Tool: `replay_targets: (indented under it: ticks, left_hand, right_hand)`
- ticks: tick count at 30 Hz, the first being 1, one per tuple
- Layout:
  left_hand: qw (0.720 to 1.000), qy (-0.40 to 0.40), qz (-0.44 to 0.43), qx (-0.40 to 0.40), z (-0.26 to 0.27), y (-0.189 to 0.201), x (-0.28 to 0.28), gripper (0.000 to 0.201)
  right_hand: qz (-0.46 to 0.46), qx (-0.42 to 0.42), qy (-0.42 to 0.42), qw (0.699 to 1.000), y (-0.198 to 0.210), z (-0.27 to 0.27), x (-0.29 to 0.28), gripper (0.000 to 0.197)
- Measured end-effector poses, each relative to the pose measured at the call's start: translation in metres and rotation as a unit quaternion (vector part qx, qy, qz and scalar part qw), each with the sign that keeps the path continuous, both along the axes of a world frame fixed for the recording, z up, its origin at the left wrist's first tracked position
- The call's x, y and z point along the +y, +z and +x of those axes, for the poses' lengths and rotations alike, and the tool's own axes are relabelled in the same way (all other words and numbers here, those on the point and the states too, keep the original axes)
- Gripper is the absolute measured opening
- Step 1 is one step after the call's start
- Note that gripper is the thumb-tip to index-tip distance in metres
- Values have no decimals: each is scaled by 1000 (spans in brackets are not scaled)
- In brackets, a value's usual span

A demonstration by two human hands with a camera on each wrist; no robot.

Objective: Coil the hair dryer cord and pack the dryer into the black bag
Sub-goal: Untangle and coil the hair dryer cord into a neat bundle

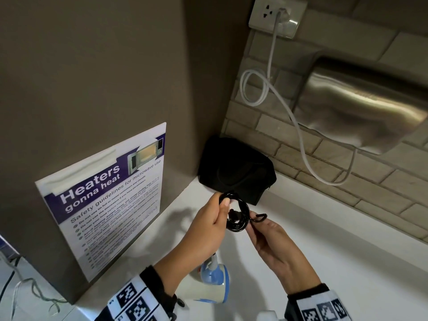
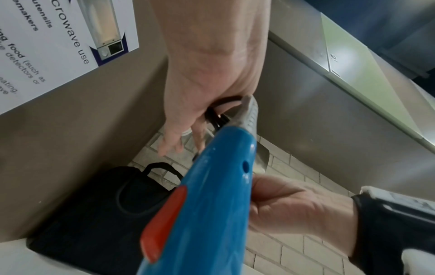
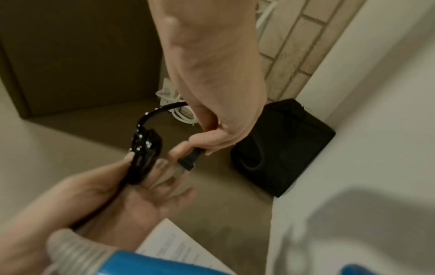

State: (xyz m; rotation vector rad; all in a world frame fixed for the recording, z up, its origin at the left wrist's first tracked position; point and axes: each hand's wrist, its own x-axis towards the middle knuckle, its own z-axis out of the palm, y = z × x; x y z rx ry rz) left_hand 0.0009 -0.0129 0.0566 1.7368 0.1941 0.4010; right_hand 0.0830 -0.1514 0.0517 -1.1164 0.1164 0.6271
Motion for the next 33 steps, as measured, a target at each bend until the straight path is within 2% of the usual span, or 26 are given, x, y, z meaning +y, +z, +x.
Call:
replay_targets:
  ticks: [5, 12, 17, 21, 23, 26, 27, 30, 33]
  left_hand:
    - [999, 10, -31, 7, 2, -3, 1, 37]
    - [1000, 12, -9, 12, 4, -5, 0, 30]
    - [1000, 5, -10, -6, 2, 0, 1, 24]
    - [1000, 6, -1, -9, 2, 0, 0, 25]
    - [1000, 17, 9, -5, 2, 1, 1, 23]
    - [999, 41, 11, -12, 5, 3, 4, 27]
    - [999, 48, 19, -15, 5, 4, 6, 29]
    - [998, 44, 35, -25, 5, 6, 6, 31]
    - [999, 29, 36, -22, 4, 5, 1, 25]
  right_hand:
    - [55, 57, -1, 997, 12, -9, 5, 34]
    - [101, 99, 23, 990, 18, -19, 5, 44]
    - [137, 138, 35, 980, 22, -23, 9, 23]
    - [91, 121, 67, 986, 23, -27, 12, 25]
    - [112, 119, 83, 983, 25, -30, 14, 13]
    - [188, 127, 111, 967, 24, -27, 13, 56]
    - [211, 138, 119, 960, 27, -27, 13, 57]
    - [210, 124, 154, 957, 32, -27, 11, 32]
    - [113, 62, 166, 978, 38, -32, 14, 13]
